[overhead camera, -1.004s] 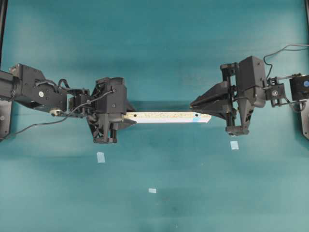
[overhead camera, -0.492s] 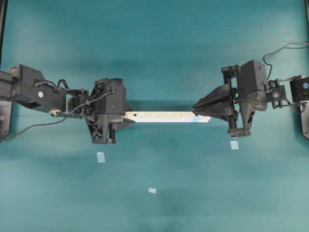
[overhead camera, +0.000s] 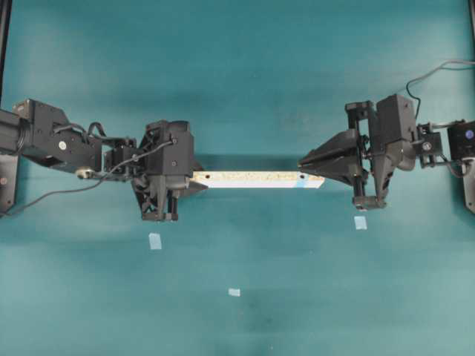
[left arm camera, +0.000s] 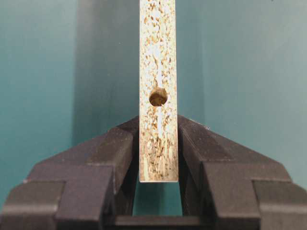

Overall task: Insert the rod into the hole on the wooden board.
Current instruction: 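Align the held peg with the hole near the board's right end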

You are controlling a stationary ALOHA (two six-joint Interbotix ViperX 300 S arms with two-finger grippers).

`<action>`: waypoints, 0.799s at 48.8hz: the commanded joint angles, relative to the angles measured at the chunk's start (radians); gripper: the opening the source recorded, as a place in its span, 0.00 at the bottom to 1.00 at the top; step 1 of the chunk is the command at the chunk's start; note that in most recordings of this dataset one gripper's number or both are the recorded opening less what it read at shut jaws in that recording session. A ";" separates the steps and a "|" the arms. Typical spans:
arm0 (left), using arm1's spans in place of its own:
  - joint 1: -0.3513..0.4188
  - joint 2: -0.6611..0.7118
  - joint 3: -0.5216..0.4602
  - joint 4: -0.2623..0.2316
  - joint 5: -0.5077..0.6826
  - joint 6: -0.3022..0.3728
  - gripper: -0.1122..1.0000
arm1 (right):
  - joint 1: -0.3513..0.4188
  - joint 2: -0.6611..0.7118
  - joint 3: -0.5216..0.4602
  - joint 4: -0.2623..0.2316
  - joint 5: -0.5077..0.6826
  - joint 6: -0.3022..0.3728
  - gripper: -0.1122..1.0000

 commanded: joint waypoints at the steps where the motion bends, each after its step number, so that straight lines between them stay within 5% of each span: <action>1: -0.006 -0.012 -0.006 0.002 0.002 -0.003 0.39 | 0.003 0.031 -0.009 0.008 -0.072 -0.002 0.19; 12: -0.008 -0.014 -0.006 0.002 0.017 -0.005 0.39 | 0.006 0.092 -0.009 0.040 -0.179 -0.044 0.19; 39: -0.009 -0.012 -0.006 0.002 0.017 -0.005 0.39 | 0.032 0.115 0.012 0.066 -0.183 -0.075 0.19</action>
